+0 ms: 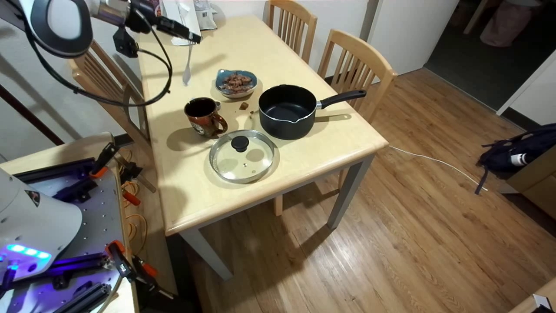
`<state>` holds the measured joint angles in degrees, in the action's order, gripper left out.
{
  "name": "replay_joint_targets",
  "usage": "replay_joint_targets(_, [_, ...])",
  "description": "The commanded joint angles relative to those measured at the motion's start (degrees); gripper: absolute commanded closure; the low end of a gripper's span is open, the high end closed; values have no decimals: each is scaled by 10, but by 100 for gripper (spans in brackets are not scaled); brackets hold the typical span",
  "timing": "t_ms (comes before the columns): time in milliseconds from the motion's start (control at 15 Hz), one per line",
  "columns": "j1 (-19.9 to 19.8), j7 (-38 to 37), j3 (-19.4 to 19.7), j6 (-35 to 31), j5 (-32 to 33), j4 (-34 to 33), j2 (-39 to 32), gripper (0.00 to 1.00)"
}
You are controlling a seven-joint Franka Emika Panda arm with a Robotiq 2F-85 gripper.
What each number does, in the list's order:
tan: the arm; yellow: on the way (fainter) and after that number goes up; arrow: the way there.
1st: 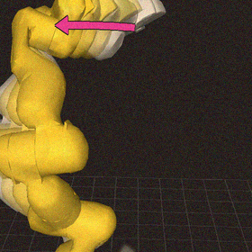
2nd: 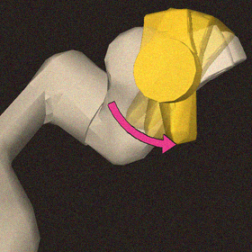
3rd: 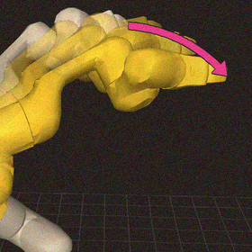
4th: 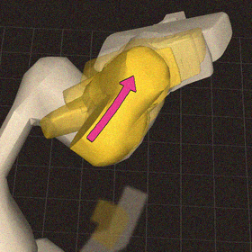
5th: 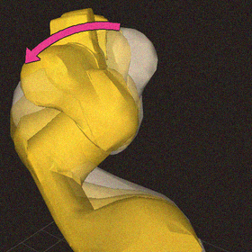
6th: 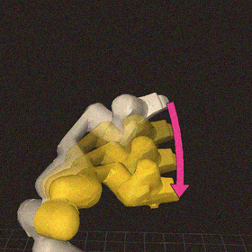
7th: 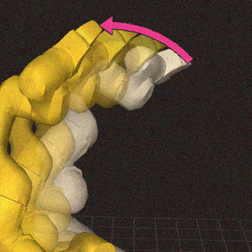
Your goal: Remove the spoon from the bowl and put it in the mug
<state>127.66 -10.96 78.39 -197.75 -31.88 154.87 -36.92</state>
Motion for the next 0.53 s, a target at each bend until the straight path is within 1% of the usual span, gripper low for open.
replay_joint_targets(0, [-55,-41,-56,-9,-10,35,35,96])
replay_joint_targets(133, [-77,-43,-74,-8,-7,33,34,96])
replay_joint_targets(200, [-79,-38,-76,-8,-4,23,29,96])
replay_joint_targets(267, [-72,-68,-62,-2,34,19,12,96])
replay_joint_targets(467, [-59,-53,-47,-2,78,-5,-1,96])
